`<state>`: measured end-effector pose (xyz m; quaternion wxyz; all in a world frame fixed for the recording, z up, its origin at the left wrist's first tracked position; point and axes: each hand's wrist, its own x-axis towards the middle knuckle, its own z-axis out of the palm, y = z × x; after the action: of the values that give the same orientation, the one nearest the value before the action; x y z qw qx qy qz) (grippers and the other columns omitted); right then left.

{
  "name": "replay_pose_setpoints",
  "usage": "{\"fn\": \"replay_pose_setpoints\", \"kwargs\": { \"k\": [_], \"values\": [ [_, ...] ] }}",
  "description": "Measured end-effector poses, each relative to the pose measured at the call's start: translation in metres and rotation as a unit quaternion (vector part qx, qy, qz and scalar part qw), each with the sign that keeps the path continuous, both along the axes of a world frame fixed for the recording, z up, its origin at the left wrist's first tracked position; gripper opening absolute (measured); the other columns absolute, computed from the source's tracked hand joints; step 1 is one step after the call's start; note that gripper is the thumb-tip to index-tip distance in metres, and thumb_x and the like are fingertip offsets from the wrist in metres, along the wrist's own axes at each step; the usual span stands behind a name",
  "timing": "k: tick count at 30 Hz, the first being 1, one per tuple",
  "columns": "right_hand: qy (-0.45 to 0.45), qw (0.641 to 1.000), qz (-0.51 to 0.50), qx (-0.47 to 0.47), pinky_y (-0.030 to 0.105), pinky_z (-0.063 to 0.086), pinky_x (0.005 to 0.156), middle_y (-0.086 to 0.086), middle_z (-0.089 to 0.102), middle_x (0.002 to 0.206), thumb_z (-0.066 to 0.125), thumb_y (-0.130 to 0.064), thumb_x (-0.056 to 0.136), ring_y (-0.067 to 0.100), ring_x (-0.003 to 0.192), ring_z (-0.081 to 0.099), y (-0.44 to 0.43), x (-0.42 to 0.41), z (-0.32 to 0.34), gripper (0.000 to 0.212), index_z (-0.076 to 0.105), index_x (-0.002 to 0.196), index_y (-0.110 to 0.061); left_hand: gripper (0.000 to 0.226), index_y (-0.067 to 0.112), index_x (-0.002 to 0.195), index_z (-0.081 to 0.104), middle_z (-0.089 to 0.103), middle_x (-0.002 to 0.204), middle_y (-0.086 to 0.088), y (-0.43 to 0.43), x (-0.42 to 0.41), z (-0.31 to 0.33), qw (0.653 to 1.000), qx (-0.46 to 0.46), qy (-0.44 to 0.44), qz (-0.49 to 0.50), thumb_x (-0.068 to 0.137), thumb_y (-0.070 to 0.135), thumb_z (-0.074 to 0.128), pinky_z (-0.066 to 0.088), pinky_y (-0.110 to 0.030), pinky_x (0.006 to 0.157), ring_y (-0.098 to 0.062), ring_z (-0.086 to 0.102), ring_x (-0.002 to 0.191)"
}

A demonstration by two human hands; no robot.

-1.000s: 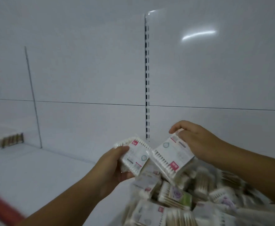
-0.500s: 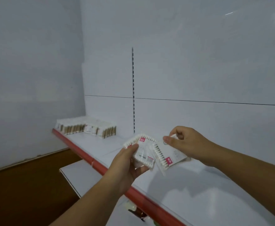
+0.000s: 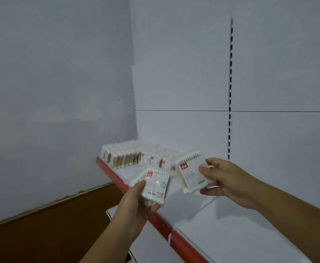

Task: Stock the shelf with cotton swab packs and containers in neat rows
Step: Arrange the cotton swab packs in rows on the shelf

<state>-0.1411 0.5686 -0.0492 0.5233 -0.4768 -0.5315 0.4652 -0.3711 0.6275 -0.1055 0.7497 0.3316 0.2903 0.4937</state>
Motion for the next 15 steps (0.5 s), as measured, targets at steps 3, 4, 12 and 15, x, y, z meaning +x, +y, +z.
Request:
{"fn": "replay_pose_setpoints", "kwargs": {
  "k": [3, 4, 12, 15],
  "values": [
    [-0.048, 0.997, -0.062, 0.014, 0.028, 0.058, 0.069, 0.009, 0.074, 0.096, 0.069, -0.017, 0.086, 0.017, 0.085, 0.072, 0.069, -0.014, -0.009, 0.023, 0.062, 0.098, 0.002, 0.038, 0.005, 0.126, 0.053, 0.07, 0.108, -0.021, 0.064, -0.037, -0.001, 0.999, 0.01, -0.005, 0.043, 0.093, 0.023, 0.055, 0.054, -0.031, 0.044, -0.03, 0.073, 0.074],
    [-0.079, 0.992, -0.098, 0.026, 0.024, 0.056, 0.068, 0.006, 0.074, 0.091, 0.071, -0.017, 0.084, 0.012, 0.08, 0.071, 0.09, -0.019, -0.015, 0.021, 0.063, 0.09, 0.002, 0.04, 0.005, 0.126, 0.053, 0.07, 0.108, -0.021, 0.085, -0.049, -0.001, 0.999, 0.016, -0.004, 0.047, 0.091, 0.024, 0.056, 0.057, -0.034, 0.047, -0.031, 0.073, 0.078],
    [-0.309, 0.923, -0.215, 0.074, 0.016, 0.05, 0.05, -0.014, 0.064, 0.085, 0.08, -0.021, 0.074, 0.005, 0.071, 0.064, 0.232, -0.067, -0.053, 0.039, 0.049, 0.097, -0.029, 0.034, 0.006, 0.124, 0.056, 0.074, 0.089, -0.013, 0.244, -0.09, 0.013, 0.997, 0.066, -0.032, 0.035, 0.095, 0.024, 0.05, 0.054, -0.028, 0.042, -0.022, 0.071, 0.063],
    [-0.421, 0.871, -0.225, 0.113, 0.014, 0.049, 0.052, -0.014, 0.06, 0.083, 0.076, -0.028, 0.078, 0.004, 0.07, 0.063, 0.294, -0.091, -0.059, 0.054, 0.033, 0.106, -0.046, 0.033, 0.01, 0.116, 0.063, 0.072, 0.106, -0.014, 0.297, -0.081, 0.007, 0.995, 0.062, -0.075, -0.019, 0.087, 0.024, 0.055, 0.058, -0.033, 0.052, -0.026, 0.073, 0.083]
  ]
}}
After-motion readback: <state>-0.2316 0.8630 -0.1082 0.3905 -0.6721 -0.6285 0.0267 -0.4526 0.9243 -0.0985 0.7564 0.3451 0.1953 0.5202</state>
